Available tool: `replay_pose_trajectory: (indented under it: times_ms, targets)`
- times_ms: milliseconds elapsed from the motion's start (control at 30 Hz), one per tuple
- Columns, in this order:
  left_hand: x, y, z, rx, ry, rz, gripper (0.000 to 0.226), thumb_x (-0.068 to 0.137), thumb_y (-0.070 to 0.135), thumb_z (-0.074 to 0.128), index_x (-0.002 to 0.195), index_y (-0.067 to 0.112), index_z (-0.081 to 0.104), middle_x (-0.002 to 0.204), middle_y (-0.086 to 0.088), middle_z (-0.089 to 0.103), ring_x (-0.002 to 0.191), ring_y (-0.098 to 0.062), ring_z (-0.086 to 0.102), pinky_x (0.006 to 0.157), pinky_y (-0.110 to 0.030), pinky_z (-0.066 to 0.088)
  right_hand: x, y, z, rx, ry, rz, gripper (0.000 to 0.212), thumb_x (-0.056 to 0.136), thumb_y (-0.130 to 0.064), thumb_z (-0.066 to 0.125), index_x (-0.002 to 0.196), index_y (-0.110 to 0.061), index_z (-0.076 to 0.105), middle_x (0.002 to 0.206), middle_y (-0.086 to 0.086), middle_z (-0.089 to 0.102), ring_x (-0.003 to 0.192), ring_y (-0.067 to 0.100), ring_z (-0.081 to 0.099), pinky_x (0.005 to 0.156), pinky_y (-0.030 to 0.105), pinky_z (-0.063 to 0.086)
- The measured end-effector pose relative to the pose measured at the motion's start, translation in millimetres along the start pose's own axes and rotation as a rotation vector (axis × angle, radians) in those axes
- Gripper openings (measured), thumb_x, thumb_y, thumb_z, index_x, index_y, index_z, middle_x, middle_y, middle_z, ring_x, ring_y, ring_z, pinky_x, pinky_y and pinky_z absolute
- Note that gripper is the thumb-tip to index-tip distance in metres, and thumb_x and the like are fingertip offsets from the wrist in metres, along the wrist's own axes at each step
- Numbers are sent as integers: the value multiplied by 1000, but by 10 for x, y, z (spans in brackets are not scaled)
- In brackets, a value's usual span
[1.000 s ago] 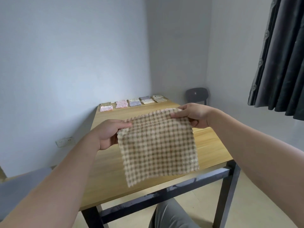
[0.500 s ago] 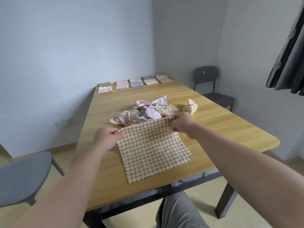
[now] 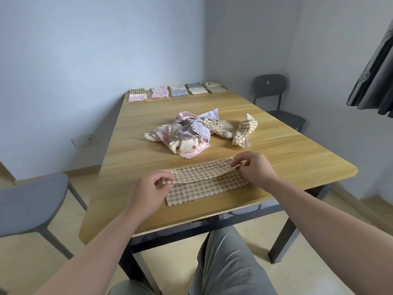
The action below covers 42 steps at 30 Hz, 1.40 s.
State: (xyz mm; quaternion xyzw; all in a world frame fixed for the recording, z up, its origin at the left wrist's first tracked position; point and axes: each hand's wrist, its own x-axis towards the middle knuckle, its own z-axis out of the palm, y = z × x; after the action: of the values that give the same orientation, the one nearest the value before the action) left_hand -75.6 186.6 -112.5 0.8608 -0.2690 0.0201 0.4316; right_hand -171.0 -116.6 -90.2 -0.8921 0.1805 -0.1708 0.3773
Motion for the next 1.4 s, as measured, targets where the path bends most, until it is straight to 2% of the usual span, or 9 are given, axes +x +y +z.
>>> replay_pose_trajectory:
  times_ms: [100, 233, 367, 500, 633, 767, 1167, 1300, 1400]
  targets:
    - [-144, -41, 43, 36, 8, 50, 27, 87, 18, 79, 88, 44, 70, 113, 24, 67, 108, 4, 62, 95, -21, 51, -141, 76, 27, -28, -24, 5, 40, 88, 3, 55, 83, -30, 77, 111, -10, 71, 96, 8, 62, 77, 20, 51]
    - [-223, -13, 96, 136, 53, 199, 17, 88, 15, 76, 99, 29, 77, 119, 13, 70, 110, 4, 59, 98, -17, 46, -208, 133, 39, -2, 37, 31, 36, 91, 3, 54, 91, -22, 80, 102, -12, 67, 72, -1, 56, 52, 7, 41]
    - [-273, -33, 137, 223, 39, 280, 14, 90, 17, 75, 102, 23, 79, 115, 12, 72, 103, 5, 61, 89, -7, 43, -224, 177, 65, 34, 91, 2, 37, 87, 6, 54, 85, -20, 81, 105, -12, 69, 92, 2, 60, 67, 2, 42]
    - [-264, -42, 137, 233, 38, 268, 11, 90, 17, 74, 99, 23, 78, 108, 17, 71, 96, 5, 62, 81, -4, 44, -216, 190, 104, 11, 109, -30, 36, 83, 7, 53, 81, -16, 80, 104, -10, 69, 97, 6, 59, 68, 0, 42]
    - [-263, -43, 151, 244, 32, 287, 9, 90, 16, 73, 95, 24, 74, 101, 19, 70, 90, -1, 66, 78, -25, 58, -203, 225, 121, 21, 127, -35, 33, 84, 6, 55, 74, -17, 77, 104, -10, 70, 87, -2, 60, 62, 5, 46]
    - [-255, -81, 162, 276, 14, 297, 8, 91, 18, 70, 94, 25, 69, 96, 16, 69, 85, -7, 66, 72, -34, 58, -210, 231, 127, 29, 139, -39, 33, 83, 4, 56, 70, -20, 74, 101, -11, 70, 86, -1, 62, 60, 6, 45]
    - [-273, -70, 155, 325, 15, 390, 9, 89, 19, 70, 85, 24, 64, 95, 12, 70, 82, -8, 67, 67, -34, 59, -185, 283, 208, -75, 171, -96, 20, 80, 3, 62, 62, -1, 67, 91, -5, 70, 82, -2, 59, 67, 7, 45]
    - [-265, -82, 160, 306, -10, 378, 14, 87, 35, 67, 79, 26, 60, 94, 13, 69, 87, -7, 68, 69, -33, 59, -207, 308, 250, -98, 190, -149, 25, 80, -2, 63, 55, -1, 63, 88, -1, 71, 82, 8, 62, 62, 6, 40]
    - [-251, -46, 146, 373, 12, 406, 27, 86, 54, 58, 74, 29, 62, 90, 18, 67, 91, -7, 60, 76, -33, 55, -226, 278, 257, -122, 206, -172, 30, 82, -16, 61, 54, -6, 65, 92, -4, 71, 96, 17, 59, 78, 24, 45]
